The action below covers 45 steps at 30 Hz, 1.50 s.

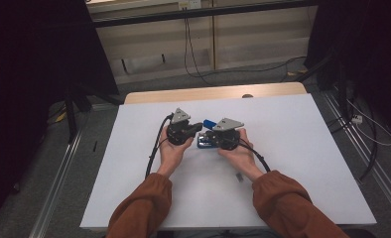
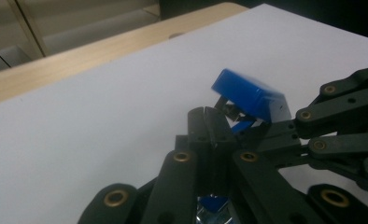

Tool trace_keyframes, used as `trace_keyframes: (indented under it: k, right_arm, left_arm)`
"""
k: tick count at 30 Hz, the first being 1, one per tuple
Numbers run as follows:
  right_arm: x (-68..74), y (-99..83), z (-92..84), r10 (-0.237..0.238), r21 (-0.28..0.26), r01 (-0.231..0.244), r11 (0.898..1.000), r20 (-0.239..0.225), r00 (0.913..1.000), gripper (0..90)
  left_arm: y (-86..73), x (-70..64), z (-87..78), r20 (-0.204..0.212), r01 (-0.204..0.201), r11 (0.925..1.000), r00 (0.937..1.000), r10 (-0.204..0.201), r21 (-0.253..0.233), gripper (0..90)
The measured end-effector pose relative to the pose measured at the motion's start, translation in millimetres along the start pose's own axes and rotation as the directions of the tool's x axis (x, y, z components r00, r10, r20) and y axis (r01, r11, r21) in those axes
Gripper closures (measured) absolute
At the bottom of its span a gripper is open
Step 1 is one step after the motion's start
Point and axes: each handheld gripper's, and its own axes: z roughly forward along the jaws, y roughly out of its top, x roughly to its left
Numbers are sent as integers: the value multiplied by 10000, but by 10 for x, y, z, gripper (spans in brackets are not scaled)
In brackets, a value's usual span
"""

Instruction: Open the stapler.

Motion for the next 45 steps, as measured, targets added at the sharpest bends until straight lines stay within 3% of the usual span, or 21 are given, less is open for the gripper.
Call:
trace_keyframes:
  k: [9, 18, 22, 24, 25, 37, 45]
  right_arm:
    - [3, 3, -3, -33, -11, 34, 10000, 94, 9999, 900]
    - [15, 1, -2, -123, 13, 123, 9999, 148, 9998, 900]
    - [24, 6, -2, -121, -21, 122, 9999, 161, 9998, 900]
    - [38, 10, 5, -134, -48, 135, 9999, 179, 9997, 900]
    - [38, 10, 5, -134, -48, 135, 9999, 179, 9997, 900]
    - [93, 6, 59, -151, -61, 152, 9999, 280, 9995, 900]
    - [72, 58, 24, 18, -376, -1, 9993, 468, 9989, 900]
  left_arm:
    - [-73, -13, 76, -60, -247, 9973, 9997, 251, 697, 900]
    - [-96, -11, 85, 65, -146, 9978, 9999, 143, 650, 900]
    - [-101, -16, 80, 32, -441, 9965, 9990, 440, 714, 900]
    - [-120, -17, 85, 94, -248, 9971, 9997, 242, 720, 900]
    - [-128, -12, 90, 16, -363, 9966, 9993, 363, 737, 900]
    - [-188, 12, 118, 124, -229, 9964, 9997, 219, 816, 900]
    - [-195, 13, 123, 180, -211, 9971, 9996, 198, 725, 900]
